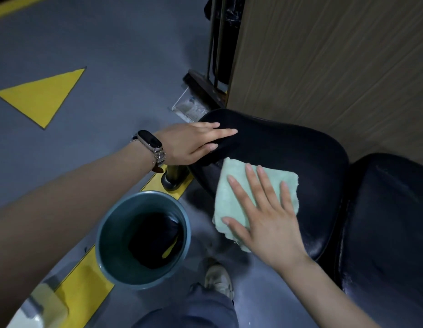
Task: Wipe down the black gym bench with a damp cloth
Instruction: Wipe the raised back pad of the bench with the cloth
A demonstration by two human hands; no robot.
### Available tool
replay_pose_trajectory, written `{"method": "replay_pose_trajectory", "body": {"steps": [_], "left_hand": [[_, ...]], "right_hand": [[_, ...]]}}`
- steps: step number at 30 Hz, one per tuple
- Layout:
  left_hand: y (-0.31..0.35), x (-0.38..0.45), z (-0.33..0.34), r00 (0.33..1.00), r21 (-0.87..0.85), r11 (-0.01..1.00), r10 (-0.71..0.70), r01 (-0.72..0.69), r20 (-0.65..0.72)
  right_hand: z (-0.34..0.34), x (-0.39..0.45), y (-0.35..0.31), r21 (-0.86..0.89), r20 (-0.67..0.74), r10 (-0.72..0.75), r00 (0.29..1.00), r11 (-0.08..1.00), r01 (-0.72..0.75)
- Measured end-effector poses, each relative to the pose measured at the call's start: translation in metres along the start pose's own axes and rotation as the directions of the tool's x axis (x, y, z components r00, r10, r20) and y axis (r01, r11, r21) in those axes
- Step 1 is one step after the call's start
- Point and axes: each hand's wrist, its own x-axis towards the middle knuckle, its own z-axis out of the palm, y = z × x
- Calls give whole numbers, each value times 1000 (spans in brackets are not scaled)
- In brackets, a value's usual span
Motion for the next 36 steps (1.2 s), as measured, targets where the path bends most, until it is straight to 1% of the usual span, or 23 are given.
{"method": "replay_pose_trajectory", "body": {"steps": [3, 6, 12, 16, 20, 24, 28, 31, 34, 36], "left_hand": [[-1, 0, 0, 1000, 2, 1000, 10, -10, 0], [-2, 0, 0, 1000, -6, 1000, 17, -17, -9], [-5, -1, -3, 999, 11, 1000, 12, -12, -42], [-3, 1, -6, 995, -20, 999, 25, -27, -97], [-3, 5, -7, 992, -57, 998, 2, -10, -129], [-2, 5, -10, 995, -50, 999, 12, -17, -100], [-2, 3, -11, 999, -62, 998, 14, -17, -53], [-2, 1, -11, 1000, -36, 999, 3, -4, -26], [-5, 3, -9, 999, 3, 1000, 27, -27, -35], [-10, 4, -7, 996, 72, 994, 80, -77, -44]], "right_hand": [[-1, -14, 11, 10, -14, 7, 1000, 1000, -7], [1, -13, 7, -10, -11, 29, 1000, 1000, -29], [10, 16, -15, -46, -10, 107, 994, 993, -107], [14, 34, -29, -92, 8, 128, 992, 988, -127], [21, 52, -45, -113, 13, 150, 989, 983, -148], [23, 60, -53, -135, 22, 165, 986, 978, -161], [20, 55, -45, -126, 23, 108, 994, 986, -104], [16, 43, -35, -120, 29, 79, 996, 990, -75], [12, 23, -25, -92, 2, 129, 992, 987, -129], [9, 13, -24, -62, -7, 182, 983, 981, -182]]}}
